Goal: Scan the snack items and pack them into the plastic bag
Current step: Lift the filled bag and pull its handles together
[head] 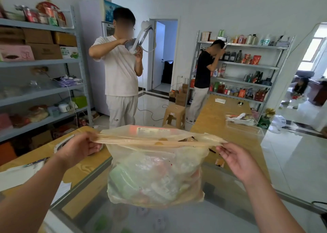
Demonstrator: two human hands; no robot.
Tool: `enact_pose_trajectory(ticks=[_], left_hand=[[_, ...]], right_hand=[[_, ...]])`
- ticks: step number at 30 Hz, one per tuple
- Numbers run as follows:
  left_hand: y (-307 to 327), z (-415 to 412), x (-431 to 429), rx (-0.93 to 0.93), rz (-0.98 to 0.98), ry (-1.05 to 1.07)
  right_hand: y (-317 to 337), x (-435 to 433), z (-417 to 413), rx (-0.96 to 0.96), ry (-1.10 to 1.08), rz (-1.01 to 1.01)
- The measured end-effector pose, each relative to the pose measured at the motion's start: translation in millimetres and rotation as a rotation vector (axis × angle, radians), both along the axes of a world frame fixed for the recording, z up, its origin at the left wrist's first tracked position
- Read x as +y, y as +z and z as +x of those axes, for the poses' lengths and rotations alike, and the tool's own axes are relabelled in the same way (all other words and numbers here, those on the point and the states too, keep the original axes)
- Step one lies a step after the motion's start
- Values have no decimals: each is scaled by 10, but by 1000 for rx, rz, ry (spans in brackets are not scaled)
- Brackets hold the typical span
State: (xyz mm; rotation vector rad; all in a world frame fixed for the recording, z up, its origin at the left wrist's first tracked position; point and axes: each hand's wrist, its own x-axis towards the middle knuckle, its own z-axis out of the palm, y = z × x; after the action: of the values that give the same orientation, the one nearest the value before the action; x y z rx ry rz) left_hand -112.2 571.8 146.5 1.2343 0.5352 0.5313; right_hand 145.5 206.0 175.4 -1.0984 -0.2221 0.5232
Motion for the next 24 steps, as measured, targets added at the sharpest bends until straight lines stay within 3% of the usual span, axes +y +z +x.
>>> enact_pose_trajectory(ticks=[5, 11, 16, 24], left_hand=[[294, 392, -33, 114, -51, 189], [799, 597, -74, 25, -51, 302], [963, 664, -28, -29, 9, 471], [570, 428, 91, -46, 9, 385]], right_hand=[[336, 237, 29, 6, -82, 13], [746, 527, 144, -115, -144, -188], [992, 677, 226, -108, -198, -222], [723, 358, 263, -11, -185, -216]])
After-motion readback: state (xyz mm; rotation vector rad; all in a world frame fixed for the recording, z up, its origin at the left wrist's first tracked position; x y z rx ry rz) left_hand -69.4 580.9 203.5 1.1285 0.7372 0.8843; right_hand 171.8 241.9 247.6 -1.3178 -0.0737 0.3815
